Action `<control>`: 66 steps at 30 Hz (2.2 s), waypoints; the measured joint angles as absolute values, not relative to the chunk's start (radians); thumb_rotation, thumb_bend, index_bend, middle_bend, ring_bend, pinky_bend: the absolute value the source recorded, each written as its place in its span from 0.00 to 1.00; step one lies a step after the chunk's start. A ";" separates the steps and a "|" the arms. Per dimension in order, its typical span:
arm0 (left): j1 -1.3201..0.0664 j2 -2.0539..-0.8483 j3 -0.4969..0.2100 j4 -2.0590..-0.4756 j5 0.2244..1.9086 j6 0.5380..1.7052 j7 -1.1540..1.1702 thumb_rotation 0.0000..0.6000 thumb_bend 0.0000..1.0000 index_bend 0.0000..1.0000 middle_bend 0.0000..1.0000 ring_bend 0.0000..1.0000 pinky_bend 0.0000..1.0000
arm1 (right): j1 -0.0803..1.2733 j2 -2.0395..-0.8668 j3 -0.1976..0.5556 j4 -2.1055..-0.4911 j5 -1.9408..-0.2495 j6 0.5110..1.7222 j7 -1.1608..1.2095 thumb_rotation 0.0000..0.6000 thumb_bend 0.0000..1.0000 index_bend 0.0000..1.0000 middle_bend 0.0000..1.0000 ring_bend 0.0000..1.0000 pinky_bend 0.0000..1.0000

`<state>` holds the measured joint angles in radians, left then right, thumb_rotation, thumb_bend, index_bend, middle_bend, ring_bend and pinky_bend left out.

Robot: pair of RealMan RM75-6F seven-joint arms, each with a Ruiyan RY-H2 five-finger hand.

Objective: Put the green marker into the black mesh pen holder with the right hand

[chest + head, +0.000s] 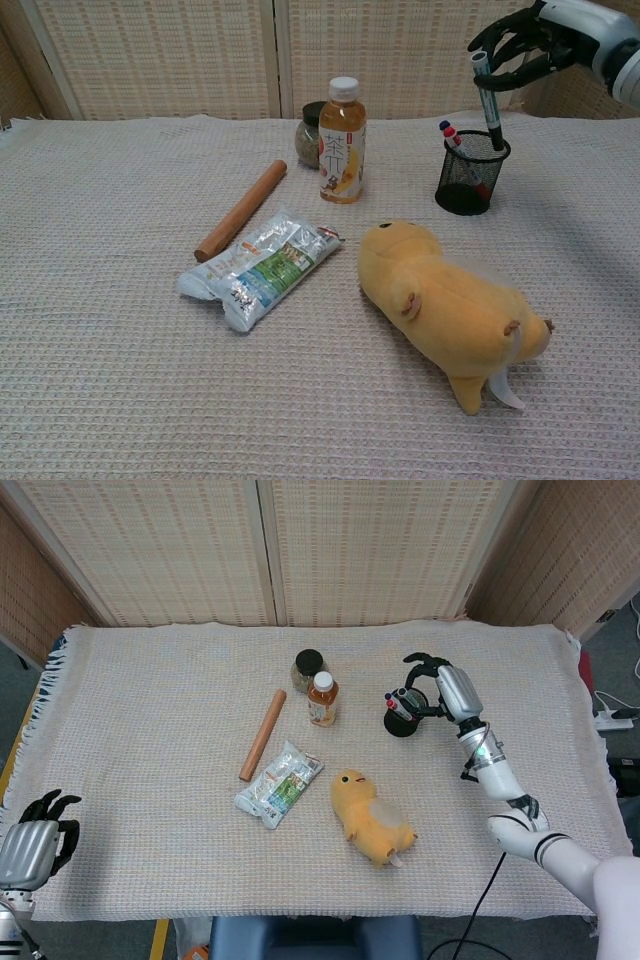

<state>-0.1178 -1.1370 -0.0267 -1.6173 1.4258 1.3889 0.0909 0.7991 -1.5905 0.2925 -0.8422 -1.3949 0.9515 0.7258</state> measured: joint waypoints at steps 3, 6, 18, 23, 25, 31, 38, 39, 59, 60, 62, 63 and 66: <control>-0.119 -1.139 -0.028 -1.611 1.419 1.384 0.089 1.00 0.58 0.34 0.21 0.09 0.17 | 0.815 -1.613 0.285 -0.795 -1.399 0.938 0.751 1.00 0.30 0.76 0.25 0.36 0.22; -0.120 -1.140 -0.030 -1.608 1.414 1.380 0.088 1.00 0.58 0.34 0.21 0.09 0.17 | 0.829 -1.636 0.276 -0.749 -1.404 0.925 0.776 1.00 0.30 0.76 0.25 0.36 0.22; -0.120 -1.139 -0.032 -1.607 1.408 1.378 0.088 1.00 0.58 0.34 0.21 0.09 0.17 | 0.851 -1.653 0.227 -0.694 -1.434 0.911 0.775 1.00 0.30 0.47 0.24 0.26 0.15; -0.120 -1.140 -0.030 -1.607 1.407 1.377 0.092 1.00 0.58 0.34 0.21 0.09 0.17 | 0.844 -1.634 0.227 -0.726 -1.422 0.913 0.741 1.00 0.25 0.43 0.21 0.24 0.13; -0.121 -1.141 -0.030 -1.607 1.405 1.374 0.094 1.00 0.58 0.34 0.21 0.09 0.17 | 0.842 -1.626 0.228 -0.741 -1.416 0.915 0.725 1.00 0.22 0.42 0.20 0.23 0.12; -0.122 -1.141 -0.029 -1.611 1.409 1.376 0.099 1.00 0.58 0.34 0.21 0.09 0.17 | 0.829 -1.602 0.229 -0.796 -1.418 0.954 0.705 1.00 0.20 0.41 0.19 0.23 0.11; -0.122 -1.142 -0.022 -1.615 1.427 1.377 0.095 1.00 0.58 0.34 0.21 0.09 0.17 | 0.735 -1.488 0.193 -0.989 -1.456 1.104 0.603 1.00 0.20 0.40 0.19 0.23 0.11; -0.123 -1.142 -0.020 -1.616 1.431 1.377 0.095 1.00 0.58 0.34 0.21 0.09 0.17 | 0.704 -1.452 0.177 -1.041 -1.462 1.131 0.555 1.00 0.20 0.41 0.19 0.24 0.11; -0.127 -1.146 -0.014 -1.621 1.449 1.381 0.106 1.00 0.58 0.34 0.21 0.09 0.17 | 0.105 -1.326 -0.012 -1.102 -1.472 1.659 0.380 1.00 0.21 0.53 0.21 0.30 0.11; -0.127 -1.146 -0.015 -1.621 1.448 1.381 0.104 1.00 0.58 0.34 0.21 0.09 0.17 | 0.096 -1.337 -0.013 -1.074 -1.475 1.661 0.398 1.00 0.22 0.54 0.21 0.30 0.11; -0.126 -1.145 -0.017 -1.620 1.447 1.385 0.102 1.00 0.58 0.34 0.21 0.09 0.17 | 0.086 -1.352 -0.010 -1.041 -1.478 1.667 0.410 1.00 0.22 0.54 0.21 0.30 0.11; -0.126 -1.144 -0.017 -1.620 1.447 1.386 0.100 1.00 0.58 0.34 0.21 0.09 0.17 | 0.081 -1.360 -0.006 -1.027 -1.482 1.670 0.413 1.00 0.22 0.54 0.21 0.30 0.11; -0.125 -1.144 -0.018 -1.618 1.449 1.389 0.092 1.00 0.58 0.34 0.21 0.09 0.17 | 0.076 -1.369 0.000 -1.003 -1.486 1.661 0.413 1.00 0.22 0.54 0.21 0.30 0.11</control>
